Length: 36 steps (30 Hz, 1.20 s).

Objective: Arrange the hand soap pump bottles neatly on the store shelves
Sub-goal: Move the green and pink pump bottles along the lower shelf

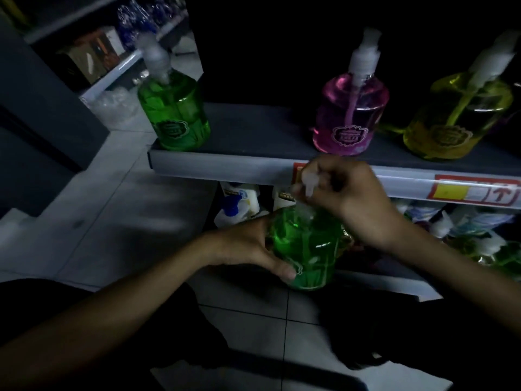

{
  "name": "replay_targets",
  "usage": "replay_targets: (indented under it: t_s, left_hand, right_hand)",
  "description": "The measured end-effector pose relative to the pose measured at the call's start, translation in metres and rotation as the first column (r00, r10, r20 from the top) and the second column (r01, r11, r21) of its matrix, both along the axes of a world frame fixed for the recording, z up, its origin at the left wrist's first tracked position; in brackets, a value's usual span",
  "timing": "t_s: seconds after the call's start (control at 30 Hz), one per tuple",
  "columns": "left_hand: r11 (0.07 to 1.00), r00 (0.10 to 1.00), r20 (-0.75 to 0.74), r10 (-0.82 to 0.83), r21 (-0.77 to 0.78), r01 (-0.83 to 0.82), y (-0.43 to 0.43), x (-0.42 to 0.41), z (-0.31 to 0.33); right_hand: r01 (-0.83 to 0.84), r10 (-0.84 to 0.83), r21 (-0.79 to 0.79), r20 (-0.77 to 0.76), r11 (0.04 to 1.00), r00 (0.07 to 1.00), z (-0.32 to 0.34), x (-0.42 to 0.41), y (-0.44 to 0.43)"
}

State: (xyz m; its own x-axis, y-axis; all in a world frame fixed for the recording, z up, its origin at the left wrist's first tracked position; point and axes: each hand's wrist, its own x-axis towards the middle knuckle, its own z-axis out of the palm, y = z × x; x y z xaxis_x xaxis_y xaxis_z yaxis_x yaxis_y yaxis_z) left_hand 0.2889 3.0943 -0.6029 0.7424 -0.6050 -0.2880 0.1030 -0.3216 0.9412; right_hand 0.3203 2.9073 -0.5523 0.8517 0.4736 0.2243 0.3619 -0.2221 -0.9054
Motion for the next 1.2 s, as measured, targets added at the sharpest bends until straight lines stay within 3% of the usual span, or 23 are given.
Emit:
replay_targets:
  t_s: [0.2,0.37,0.47,0.53,0.63,0.67,0.73,0.8,0.83,0.87,0.97,1.0,1.03,1.13,1.2]
  left_hand:
    - [0.907,0.933,0.165,0.321,-0.337,-0.253,-0.001,-0.019,0.06]
    - [0.716,0.802,0.119,0.585,-0.54,-0.442,0.013,-0.007,0.077]
    - [0.694,0.72,0.228,0.656,-0.556,-0.457,0.024,0.003,0.094]
    - [0.682,0.637,0.303,0.709,-0.522,-0.512,0.027,0.008,0.101]
    - [0.672,0.525,0.43,0.735,-0.357,-0.648,0.031,0.019,0.105]
    - [0.708,0.552,0.472,0.687,-0.263,-0.656,0.037,0.022,0.108]
    - [0.813,0.697,0.486,0.527,-0.049,-0.58,0.058,0.026,0.117]
    - [0.831,0.75,0.473,0.462,0.066,-0.553,0.083,0.025,0.127]
    - [0.798,0.711,0.51,0.484,0.076,-0.598,0.095,0.025,0.13]
    - [0.733,0.614,0.59,0.524,0.055,-0.678,0.105,0.025,0.133]
    - [0.432,0.151,0.827,0.542,-0.12,-0.894,0.129,0.032,0.132]
    - [0.386,0.108,0.822,0.559,-0.142,-0.911,0.135,0.035,0.128]
    - [0.385,0.152,0.798,0.584,-0.108,-0.916,0.139,0.039,0.123]
    - [0.483,0.416,0.712,0.565,0.123,-0.867,0.142,0.051,0.106]
    - [0.559,0.465,0.691,0.554,0.106,-0.823,0.136,0.058,0.097]
  right_hand:
    - [-0.053,0.028,0.162,0.155,0.985,0.988,0.075,0.015,0.02]
    - [0.093,-0.108,0.07,0.258,0.993,0.96,0.086,0.023,0.039]
    - [0.092,-0.104,0.09,0.141,0.992,0.985,0.082,0.025,0.049]
    - [0.008,-0.012,0.109,0.039,0.994,0.999,0.079,0.029,0.054]
    - [0.022,-0.029,0.071,0.09,0.997,0.996,0.072,0.035,0.065]
    - [0.07,-0.08,0.108,0.094,0.992,0.992,0.07,0.038,0.069]
    - [0.154,-0.171,0.199,0.067,0.968,0.983,0.066,0.046,0.078]
    - [0.224,-0.243,0.217,0.065,0.95,0.968,0.059,0.056,0.087]
    - [0.256,-0.276,0.219,0.064,0.941,0.959,0.054,0.06,0.092]
    - [0.289,-0.308,0.218,0.059,0.932,0.95,0.047,0.064,0.097]
    - [0.345,-0.367,0.213,0.072,0.914,0.927,0.031,0.072,0.109]
    - [0.351,-0.376,0.214,0.088,0.911,0.922,0.029,0.074,0.111]
    - [0.35,-0.376,0.204,0.11,0.914,0.92,0.027,0.076,0.114]
    - [0.304,-0.316,0.096,0.173,0.948,0.933,0.027,0.083,0.117]
    - [0.275,-0.278,0.044,0.147,0.961,0.949,0.028,0.088,0.118]
